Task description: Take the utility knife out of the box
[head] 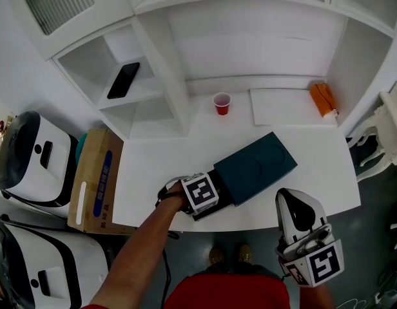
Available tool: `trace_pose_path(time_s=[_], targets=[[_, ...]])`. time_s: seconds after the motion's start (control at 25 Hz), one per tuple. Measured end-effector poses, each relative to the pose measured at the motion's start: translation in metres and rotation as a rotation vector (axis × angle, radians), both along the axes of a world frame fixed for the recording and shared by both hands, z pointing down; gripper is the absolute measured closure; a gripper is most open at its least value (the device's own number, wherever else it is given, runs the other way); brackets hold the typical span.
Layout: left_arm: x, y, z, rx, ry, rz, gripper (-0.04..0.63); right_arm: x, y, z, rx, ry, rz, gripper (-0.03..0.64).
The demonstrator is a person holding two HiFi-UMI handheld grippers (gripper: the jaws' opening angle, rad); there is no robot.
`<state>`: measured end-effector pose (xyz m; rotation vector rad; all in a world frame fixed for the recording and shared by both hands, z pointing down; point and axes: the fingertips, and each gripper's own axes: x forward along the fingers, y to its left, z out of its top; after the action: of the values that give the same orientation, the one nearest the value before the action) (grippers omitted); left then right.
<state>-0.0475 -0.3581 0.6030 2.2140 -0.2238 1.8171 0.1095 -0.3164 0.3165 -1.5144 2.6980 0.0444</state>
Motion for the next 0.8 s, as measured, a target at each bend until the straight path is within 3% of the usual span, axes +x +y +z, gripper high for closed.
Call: trace_pose_path(time_s=[0.36, 0.56, 0.8], targets=[[0.001, 0.0, 0.0, 0.06, -0.002, 0.054, 0.517, 0.01, -0.003, 0.0, 0.0, -0.006, 0.007, 0.614], [0.001, 0.002, -0.002, 0.096, 0.004, 0.074, 0.52, 0.013, -0.002, 0.001, -0.002, -0.011, 0.007, 0.614], [0.002, 0.004, -0.017, 0.151, 0.082, 0.034, 0.52, 0.015, -0.004, 0.002, -0.005, -0.021, 0.0, 0.614]])
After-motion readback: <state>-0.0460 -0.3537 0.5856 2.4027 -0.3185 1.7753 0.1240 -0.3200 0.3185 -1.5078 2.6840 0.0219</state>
